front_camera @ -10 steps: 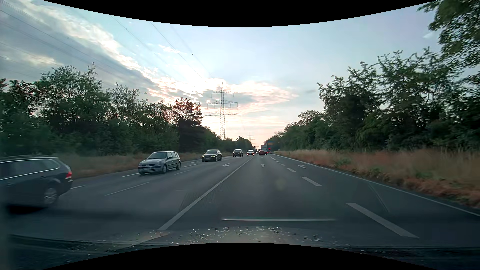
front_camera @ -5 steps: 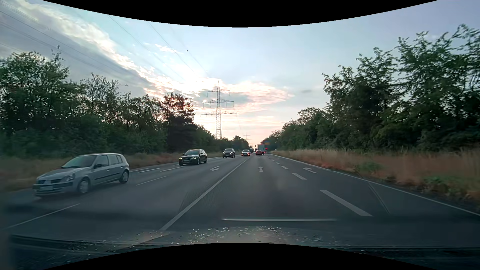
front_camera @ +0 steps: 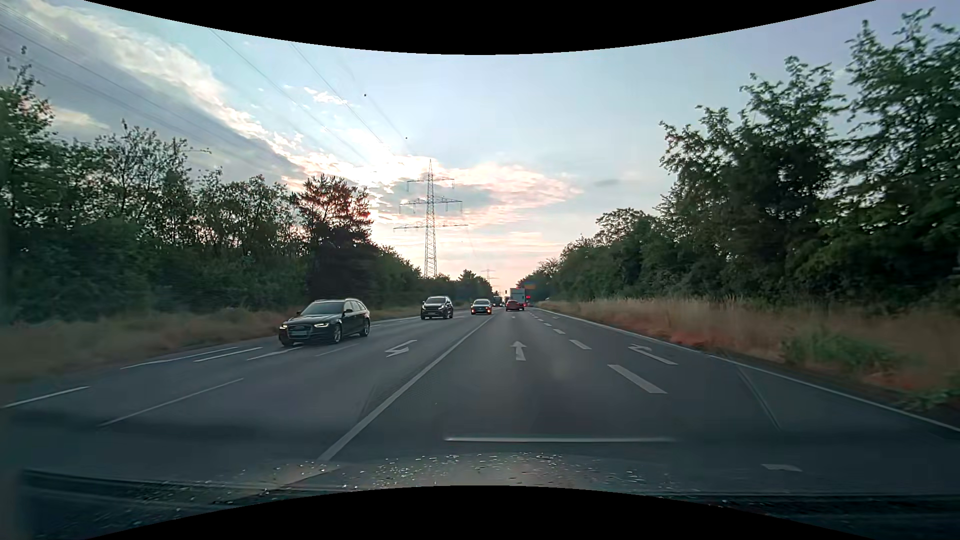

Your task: Follow the waypoints while adhering to traffic rules and regulations

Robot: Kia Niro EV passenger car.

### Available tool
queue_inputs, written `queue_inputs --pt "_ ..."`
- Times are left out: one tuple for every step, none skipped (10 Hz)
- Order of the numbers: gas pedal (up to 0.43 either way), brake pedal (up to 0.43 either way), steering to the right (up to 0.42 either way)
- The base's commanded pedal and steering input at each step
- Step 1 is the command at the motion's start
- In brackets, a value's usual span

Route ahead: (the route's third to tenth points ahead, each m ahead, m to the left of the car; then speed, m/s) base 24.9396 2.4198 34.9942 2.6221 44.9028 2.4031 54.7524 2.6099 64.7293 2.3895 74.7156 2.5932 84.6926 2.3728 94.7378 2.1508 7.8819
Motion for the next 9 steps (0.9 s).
queue_inputs --pt "0.0 0.0 0.007" --pt "0.0 0.0 0.006" --pt "0.0 0.0 0.005" --pt "0.0 0.0 0.004" --pt "0.0 0.0 0.004" --pt "0.0 0.0 0.003" --pt "0.0 0.0 0.001" --pt "0.0 0.0 0.0" --pt "0.0 0.0 0.0"
